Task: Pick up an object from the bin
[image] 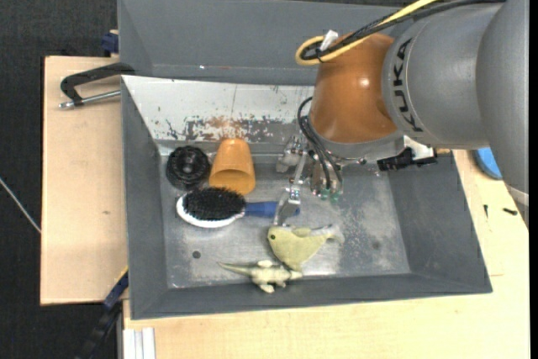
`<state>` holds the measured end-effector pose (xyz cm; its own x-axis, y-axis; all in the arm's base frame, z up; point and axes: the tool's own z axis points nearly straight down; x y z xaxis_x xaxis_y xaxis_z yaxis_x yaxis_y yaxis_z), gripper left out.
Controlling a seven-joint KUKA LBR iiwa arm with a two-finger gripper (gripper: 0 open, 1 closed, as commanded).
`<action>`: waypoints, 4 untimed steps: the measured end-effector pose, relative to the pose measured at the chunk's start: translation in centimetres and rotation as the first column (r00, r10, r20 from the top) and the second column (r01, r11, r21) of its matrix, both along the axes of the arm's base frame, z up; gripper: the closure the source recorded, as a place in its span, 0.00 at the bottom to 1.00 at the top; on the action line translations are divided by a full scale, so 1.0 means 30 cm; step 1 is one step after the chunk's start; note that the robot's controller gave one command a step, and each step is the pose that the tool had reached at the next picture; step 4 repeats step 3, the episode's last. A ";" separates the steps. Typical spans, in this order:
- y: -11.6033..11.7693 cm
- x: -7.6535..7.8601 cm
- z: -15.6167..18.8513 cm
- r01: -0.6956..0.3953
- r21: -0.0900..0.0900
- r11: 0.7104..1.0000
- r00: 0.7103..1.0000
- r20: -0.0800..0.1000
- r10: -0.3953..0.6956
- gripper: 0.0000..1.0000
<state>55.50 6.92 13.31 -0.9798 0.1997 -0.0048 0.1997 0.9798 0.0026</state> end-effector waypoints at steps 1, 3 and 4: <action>0.035 0.000 -0.198 0.009 0.000 1.000 1.000 -0.002 -0.009 0.00; -0.017 -0.010 0.259 -0.023 0.000 1.000 1.000 0.006 0.023 1.00; -0.017 -0.010 0.259 -0.023 0.000 1.000 1.000 0.006 0.023 1.00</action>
Offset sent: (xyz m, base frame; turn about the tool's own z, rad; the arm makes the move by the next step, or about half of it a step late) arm -0.0013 0.0091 -0.0592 0.0098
